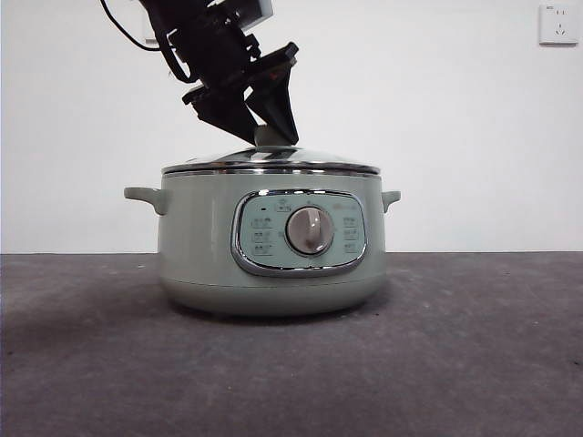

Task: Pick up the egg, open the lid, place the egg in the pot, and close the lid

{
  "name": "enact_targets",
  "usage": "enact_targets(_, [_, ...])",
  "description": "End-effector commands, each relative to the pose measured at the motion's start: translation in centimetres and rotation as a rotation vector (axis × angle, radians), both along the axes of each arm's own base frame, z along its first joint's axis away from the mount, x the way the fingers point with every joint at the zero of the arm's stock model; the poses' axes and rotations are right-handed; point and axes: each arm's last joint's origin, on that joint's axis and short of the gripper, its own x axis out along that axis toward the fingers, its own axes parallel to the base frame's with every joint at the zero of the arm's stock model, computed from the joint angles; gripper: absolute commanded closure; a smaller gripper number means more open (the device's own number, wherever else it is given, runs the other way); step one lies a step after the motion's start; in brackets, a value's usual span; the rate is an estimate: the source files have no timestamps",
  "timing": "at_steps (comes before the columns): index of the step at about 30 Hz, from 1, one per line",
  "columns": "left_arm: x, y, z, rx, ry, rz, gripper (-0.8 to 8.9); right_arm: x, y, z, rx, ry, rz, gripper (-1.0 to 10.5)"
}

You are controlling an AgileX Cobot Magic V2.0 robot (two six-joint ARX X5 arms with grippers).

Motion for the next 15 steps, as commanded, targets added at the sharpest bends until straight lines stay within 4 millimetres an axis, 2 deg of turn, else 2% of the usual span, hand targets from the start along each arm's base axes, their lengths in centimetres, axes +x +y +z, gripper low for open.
enact_targets(1, [0.19,-0.22,0.49,-0.001,-0.054,-0.001,8.22,-0.05,-0.04,-0.37,-0.009,0.03,-0.008,5.4])
enact_targets(15, [0.01,-0.13,0.2,0.018,-0.024,-0.004,8.08,-0.05,-0.04,-0.37,-0.008,0.03,-0.008,5.4])
